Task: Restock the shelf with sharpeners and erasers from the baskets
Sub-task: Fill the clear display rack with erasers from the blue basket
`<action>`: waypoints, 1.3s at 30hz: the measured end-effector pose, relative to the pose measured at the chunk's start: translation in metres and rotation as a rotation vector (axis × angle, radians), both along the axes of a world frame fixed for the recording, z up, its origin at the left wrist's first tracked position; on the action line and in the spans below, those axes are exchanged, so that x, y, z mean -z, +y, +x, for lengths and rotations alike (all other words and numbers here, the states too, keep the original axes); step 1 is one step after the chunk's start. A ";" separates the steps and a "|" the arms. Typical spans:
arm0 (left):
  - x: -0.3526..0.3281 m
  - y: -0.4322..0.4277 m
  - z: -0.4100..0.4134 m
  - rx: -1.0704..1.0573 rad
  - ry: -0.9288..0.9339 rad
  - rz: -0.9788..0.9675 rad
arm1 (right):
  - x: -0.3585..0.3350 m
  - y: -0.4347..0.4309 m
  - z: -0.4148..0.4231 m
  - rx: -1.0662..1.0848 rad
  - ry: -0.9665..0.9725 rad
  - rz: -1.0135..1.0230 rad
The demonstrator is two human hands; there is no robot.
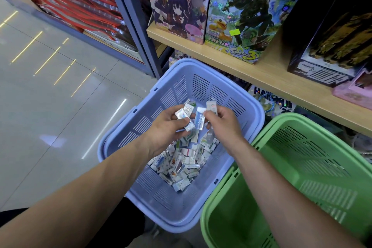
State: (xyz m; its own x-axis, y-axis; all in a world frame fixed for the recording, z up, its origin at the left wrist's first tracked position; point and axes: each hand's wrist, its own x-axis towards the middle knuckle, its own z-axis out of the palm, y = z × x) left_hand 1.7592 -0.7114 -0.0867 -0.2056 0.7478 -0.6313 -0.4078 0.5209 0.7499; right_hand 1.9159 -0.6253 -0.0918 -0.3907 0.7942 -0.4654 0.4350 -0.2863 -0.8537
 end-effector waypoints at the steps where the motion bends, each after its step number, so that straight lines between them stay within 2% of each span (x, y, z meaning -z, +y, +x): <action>1: 0.001 0.000 -0.001 -0.013 -0.014 -0.003 | 0.001 0.000 0.001 0.043 0.019 -0.001; 4: 0.001 0.001 -0.001 -0.015 -0.047 -0.011 | -0.002 0.004 0.003 0.105 0.082 -0.024; 8: 0.002 0.002 0.002 0.013 -0.067 0.008 | -0.001 0.001 -0.001 -0.108 0.098 -0.067; 10: 0.002 0.002 0.002 0.024 -0.036 0.020 | 0.003 -0.002 -0.002 -0.136 0.103 -0.053; 17: 0.002 0.000 0.005 0.063 0.000 -0.024 | 0.002 -0.010 -0.005 -0.043 0.154 -0.083; 21: 0.002 -0.001 0.003 -0.018 0.001 -0.064 | 0.000 -0.008 -0.006 -0.098 0.132 -0.102; 26: 0.005 0.001 0.001 -0.164 -0.060 -0.073 | -0.002 -0.012 -0.009 0.039 0.164 -0.244; 29: 0.005 0.002 0.001 -0.185 -0.042 -0.065 | -0.001 -0.016 -0.010 0.085 0.252 -0.310; 36: 0.005 0.004 0.002 -0.211 -0.168 -0.054 | 0.005 -0.018 -0.012 -0.013 0.224 -0.184; 39: 0.008 0.002 0.003 -0.148 -0.123 -0.034 | 0.007 -0.021 -0.014 -0.013 0.203 -0.113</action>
State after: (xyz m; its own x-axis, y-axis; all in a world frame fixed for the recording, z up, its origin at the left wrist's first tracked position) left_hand 1.7627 -0.7092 -0.0944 -0.2312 0.6931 -0.6827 -0.5694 0.4726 0.6726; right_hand 1.9017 -0.6461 -0.0991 -0.4954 0.7354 -0.4623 0.2623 -0.3807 -0.8867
